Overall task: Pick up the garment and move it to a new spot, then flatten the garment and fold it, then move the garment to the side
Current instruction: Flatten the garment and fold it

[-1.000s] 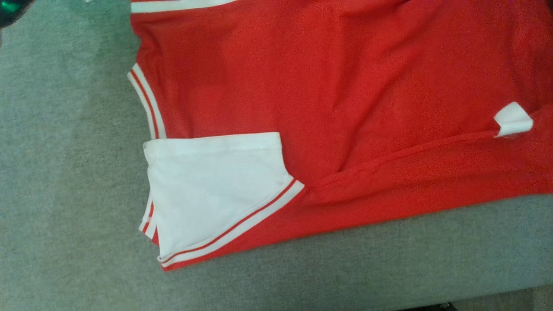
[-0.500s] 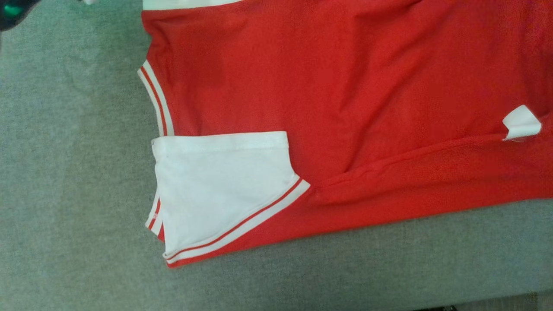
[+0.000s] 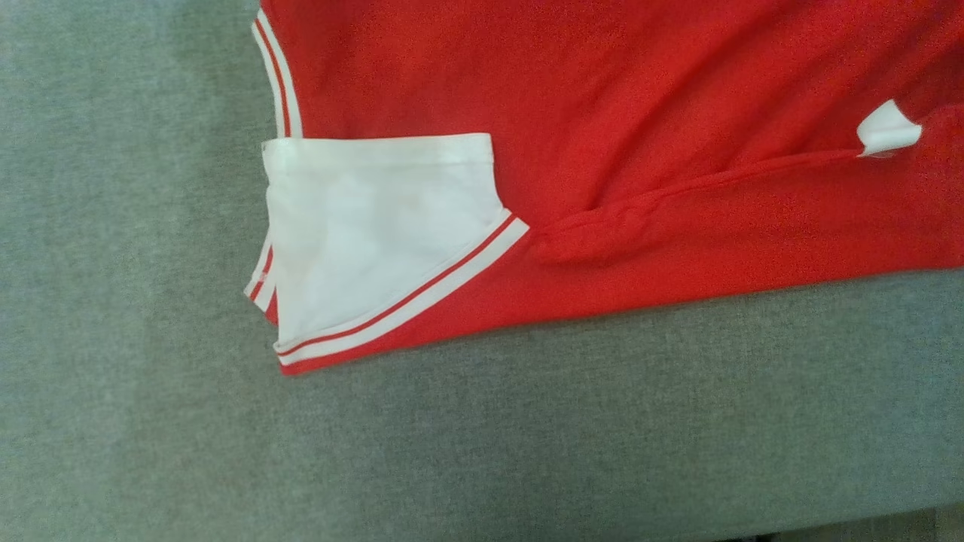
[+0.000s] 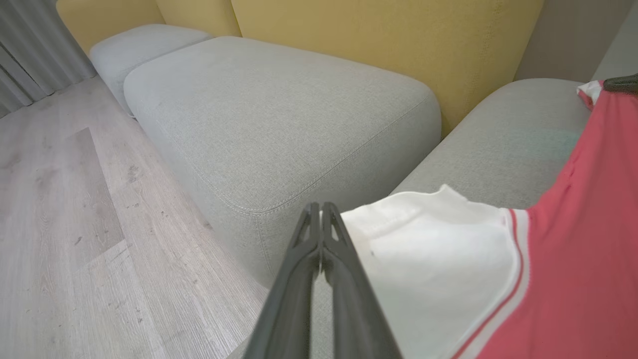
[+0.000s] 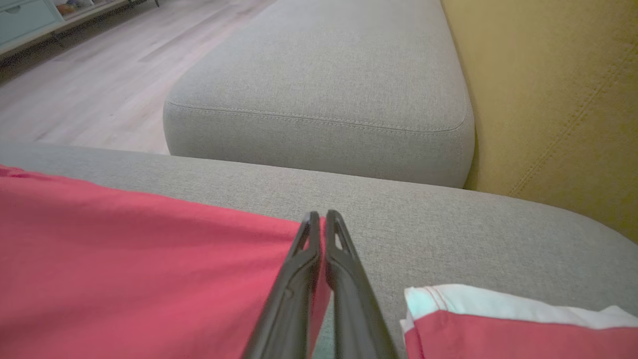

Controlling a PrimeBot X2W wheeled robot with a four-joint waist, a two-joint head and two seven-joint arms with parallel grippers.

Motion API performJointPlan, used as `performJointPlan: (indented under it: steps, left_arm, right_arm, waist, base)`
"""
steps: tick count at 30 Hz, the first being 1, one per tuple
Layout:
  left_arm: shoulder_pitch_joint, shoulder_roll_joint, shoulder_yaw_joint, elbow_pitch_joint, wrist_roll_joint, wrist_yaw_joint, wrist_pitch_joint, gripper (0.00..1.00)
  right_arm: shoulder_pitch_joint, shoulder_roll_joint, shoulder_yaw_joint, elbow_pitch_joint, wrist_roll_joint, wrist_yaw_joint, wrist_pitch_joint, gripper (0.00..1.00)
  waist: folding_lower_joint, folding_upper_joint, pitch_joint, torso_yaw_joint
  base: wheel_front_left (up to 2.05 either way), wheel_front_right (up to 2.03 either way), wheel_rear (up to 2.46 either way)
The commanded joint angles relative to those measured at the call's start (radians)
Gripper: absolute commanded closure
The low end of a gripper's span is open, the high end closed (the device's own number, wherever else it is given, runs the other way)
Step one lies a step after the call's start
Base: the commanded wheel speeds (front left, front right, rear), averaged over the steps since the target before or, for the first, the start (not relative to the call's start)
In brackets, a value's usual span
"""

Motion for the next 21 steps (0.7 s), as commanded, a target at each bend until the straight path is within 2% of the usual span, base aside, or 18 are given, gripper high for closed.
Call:
performJointPlan:
  steps: [1,5,8,10,15,17,18,21]
  left_arm:
    - [-0.035,0.052,0.033,-0.022,-0.012,0.002,-0.013,1.0]
    - [0.025,0.116,-0.008,-0.104,-0.044,0.002,-0.027,1.0]
    - [0.091,0.185,-0.024,-0.185,-0.06,0.004,-0.035,1.0]
    - [0.145,0.233,-0.034,-0.251,-0.064,0.021,-0.043,1.0]
    - [0.29,0.344,-0.053,-0.444,-0.077,0.105,-0.075,1.0]
    - [0.347,0.374,-0.06,-0.516,-0.075,0.144,-0.088,1.0]
    - [0.347,0.374,-0.06,-0.516,-0.075,0.144,-0.088,1.0]
    - [0.456,0.412,-0.072,-0.635,-0.057,0.222,-0.106,1.0]
  right_arm:
    - [0.056,-0.053,-0.003,-0.022,0.015,-0.001,-0.018,1.0]
    - [0.124,-0.078,0.001,-0.039,0.046,-0.001,-0.077,1.0]
    - [0.183,-0.095,0.005,-0.051,0.058,-0.001,-0.115,1.0]
    - [0.222,-0.104,0.006,-0.056,0.063,-0.001,-0.137,1.0]
    - [0.317,-0.124,0.001,-0.062,0.072,-0.001,-0.187,1.0]
    - [0.354,-0.129,-0.004,-0.065,0.072,-0.001,-0.202,1.0]
    - [0.354,-0.129,-0.004,-0.065,0.072,-0.001,-0.202,1.0]
    - [0.42,-0.132,-0.021,-0.076,0.074,-0.001,-0.225,1.0]
  waist:
    - [-0.0001,0.0,-0.013,0.006]
    - [-0.0001,0.0,-0.044,0.022]
    - [-0.0001,0.0,-0.071,0.035]
    - [-0.0001,0.0,-0.091,0.043]
    - [-0.0001,0.0,-0.128,0.061]
    - [-0.0001,0.0,-0.14,0.066]
    - [-0.0001,0.0,-0.14,0.066]
    - [-0.0001,0.0,-0.157,0.071]
  base:
    - [0.0,0.0,0.0]
    - [0.0,0.0,0.0]
    - [0.0,0.0,0.0]
    - [0.0,0.0,0.0]
    - [0.0,0.0,0.0]
    - [0.0,0.0,0.0]
    - [0.0,0.0,0.0]
    - [0.0,0.0,0.0]
